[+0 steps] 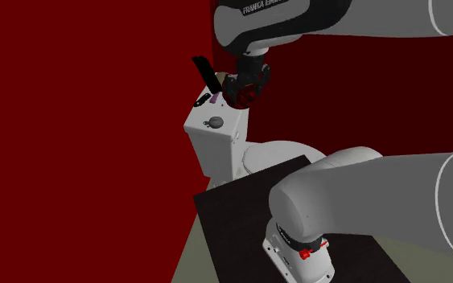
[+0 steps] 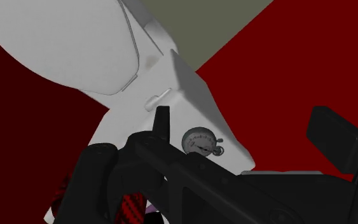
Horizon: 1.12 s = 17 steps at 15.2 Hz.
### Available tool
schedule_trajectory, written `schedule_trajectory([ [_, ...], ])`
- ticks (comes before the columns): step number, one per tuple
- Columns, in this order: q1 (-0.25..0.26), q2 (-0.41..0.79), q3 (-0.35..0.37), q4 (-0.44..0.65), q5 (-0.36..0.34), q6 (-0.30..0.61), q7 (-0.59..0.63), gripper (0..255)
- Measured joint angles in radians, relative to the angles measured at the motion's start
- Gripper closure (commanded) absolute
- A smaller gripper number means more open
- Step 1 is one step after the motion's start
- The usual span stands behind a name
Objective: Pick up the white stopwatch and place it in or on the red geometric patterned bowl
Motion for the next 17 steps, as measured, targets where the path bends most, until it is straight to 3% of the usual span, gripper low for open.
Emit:
schedule_trajectory([
  [8,0.034,0.283,-0.027,-0.031,-0.023,0.371,-0.117,0],
  [17,0.064,0.673,-0.038,0.073,0.002,0.725,-0.271,0],
])
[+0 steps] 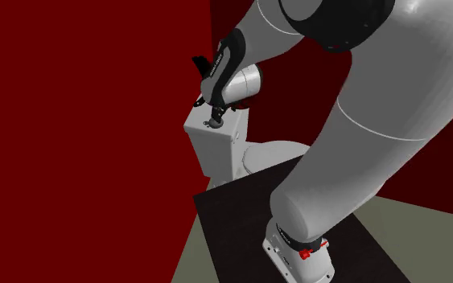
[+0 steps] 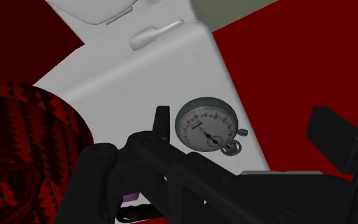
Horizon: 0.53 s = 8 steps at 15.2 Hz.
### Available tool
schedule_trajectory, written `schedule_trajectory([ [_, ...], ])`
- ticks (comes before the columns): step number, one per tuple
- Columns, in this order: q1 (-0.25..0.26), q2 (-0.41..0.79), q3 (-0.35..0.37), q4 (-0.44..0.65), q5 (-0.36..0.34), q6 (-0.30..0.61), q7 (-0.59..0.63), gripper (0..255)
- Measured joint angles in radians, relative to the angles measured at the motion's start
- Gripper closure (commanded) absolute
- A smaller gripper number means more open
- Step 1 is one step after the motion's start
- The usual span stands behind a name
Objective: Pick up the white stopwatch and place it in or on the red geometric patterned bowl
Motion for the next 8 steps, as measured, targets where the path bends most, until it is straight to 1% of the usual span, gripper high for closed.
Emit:
schedule_trajectory([
  [2,0.002,0.084,0.009,0.037,0.01,0.062,-0.032,0],
  [5,-0.012,0.221,0.028,0.112,0.026,0.147,-0.092,0],
  [8,-0.02,0.284,0.039,0.149,0.027,0.18,-0.11,0],
])
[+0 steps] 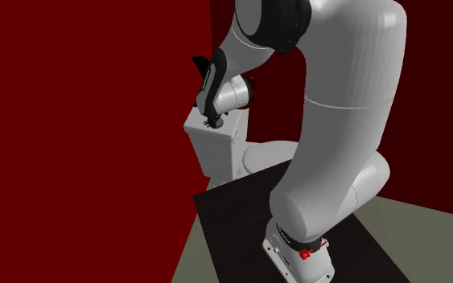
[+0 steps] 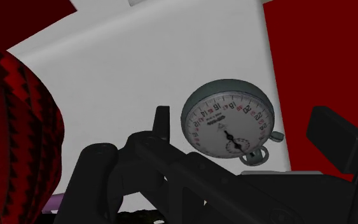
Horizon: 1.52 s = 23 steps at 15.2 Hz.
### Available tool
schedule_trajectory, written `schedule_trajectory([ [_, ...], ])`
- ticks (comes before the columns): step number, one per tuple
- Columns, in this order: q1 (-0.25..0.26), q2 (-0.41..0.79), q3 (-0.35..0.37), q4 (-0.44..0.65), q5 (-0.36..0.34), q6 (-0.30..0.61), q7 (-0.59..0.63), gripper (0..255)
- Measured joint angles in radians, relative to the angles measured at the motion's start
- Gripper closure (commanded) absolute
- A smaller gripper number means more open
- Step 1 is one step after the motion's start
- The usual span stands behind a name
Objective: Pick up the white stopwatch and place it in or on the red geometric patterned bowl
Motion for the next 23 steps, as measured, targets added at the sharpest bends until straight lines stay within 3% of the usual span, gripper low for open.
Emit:
schedule_trajectory([
  [6,-0.006,0.1,0.009,0.04,0.005,0.061,-0.003,0],
  [12,-0.007,0.111,0.01,0.046,0.006,0.066,-0.003,0],
  [13,-0.007,0.111,0.01,0.047,0.006,0.066,-0.004,255],
  [23,-0.008,0.111,0.009,0.046,0.006,0.066,-0.004,255],
])
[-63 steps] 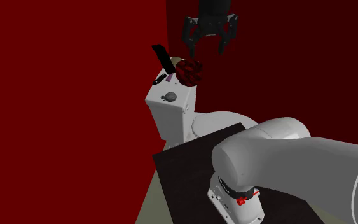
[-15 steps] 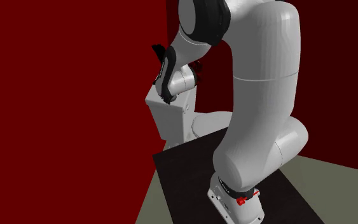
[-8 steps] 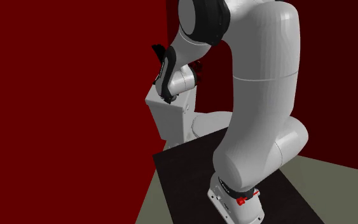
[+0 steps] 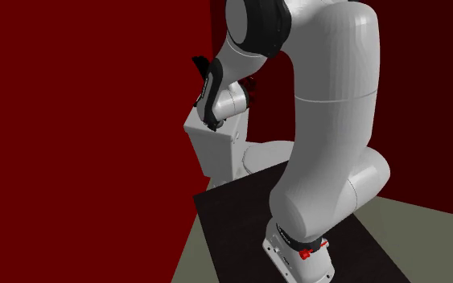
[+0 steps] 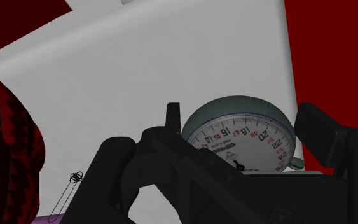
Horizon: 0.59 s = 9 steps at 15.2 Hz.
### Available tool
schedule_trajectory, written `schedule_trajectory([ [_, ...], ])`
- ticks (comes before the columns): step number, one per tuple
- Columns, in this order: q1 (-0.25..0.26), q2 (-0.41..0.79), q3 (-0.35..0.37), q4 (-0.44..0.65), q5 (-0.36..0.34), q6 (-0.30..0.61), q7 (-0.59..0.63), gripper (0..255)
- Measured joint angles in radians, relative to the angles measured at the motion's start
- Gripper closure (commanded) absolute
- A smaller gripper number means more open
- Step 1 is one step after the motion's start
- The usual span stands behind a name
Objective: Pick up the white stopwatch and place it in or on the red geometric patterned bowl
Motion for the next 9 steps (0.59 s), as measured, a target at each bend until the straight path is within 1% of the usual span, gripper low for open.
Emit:
schedule_trajectory([
  [9,0.009,-0.111,-0.009,-0.02,-0.007,-0.091,0.003,255],
])
